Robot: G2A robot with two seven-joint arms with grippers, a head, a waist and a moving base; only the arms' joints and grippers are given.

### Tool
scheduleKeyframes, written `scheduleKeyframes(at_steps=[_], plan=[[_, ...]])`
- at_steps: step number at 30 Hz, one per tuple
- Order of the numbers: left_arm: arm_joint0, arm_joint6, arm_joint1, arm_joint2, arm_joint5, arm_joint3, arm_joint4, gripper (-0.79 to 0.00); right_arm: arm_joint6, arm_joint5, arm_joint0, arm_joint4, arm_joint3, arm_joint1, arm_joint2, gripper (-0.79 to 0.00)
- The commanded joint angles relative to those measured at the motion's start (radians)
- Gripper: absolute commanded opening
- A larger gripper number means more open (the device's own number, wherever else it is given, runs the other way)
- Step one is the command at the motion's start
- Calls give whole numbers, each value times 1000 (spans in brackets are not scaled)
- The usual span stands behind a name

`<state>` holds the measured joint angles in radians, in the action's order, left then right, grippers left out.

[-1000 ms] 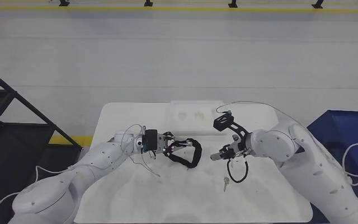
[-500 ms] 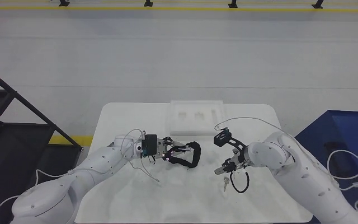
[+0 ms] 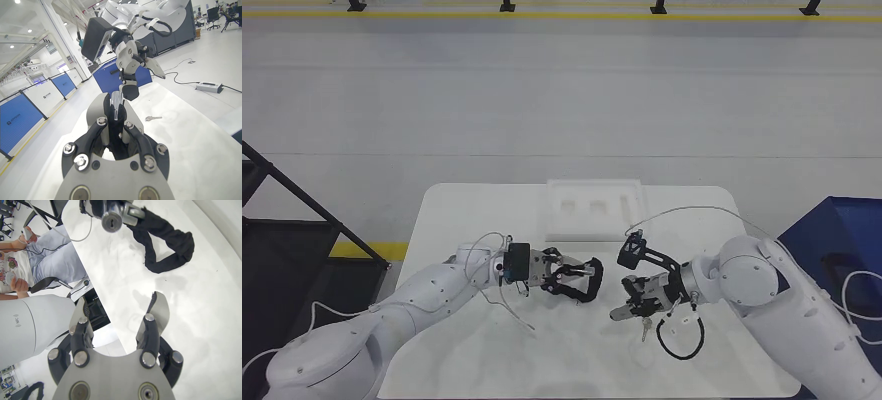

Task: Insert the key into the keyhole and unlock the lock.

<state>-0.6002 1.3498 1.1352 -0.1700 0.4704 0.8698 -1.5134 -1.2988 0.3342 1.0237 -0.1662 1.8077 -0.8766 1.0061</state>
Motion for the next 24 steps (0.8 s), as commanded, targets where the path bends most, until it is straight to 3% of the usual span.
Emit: scheduleKeyframes(at_steps=[1,11,24], plan=[[2,-2,3,0,2,13,-3,-785,16,5,-2,0,5,-1,-2,-785],[8,-22,23,0,22,55,-25,-785,124,3,-20,6,10,-16,-32,-785],[0,-30,39,0,30,41,-32,-785,127,-2,-19,-6,69,-12,-15,-785]])
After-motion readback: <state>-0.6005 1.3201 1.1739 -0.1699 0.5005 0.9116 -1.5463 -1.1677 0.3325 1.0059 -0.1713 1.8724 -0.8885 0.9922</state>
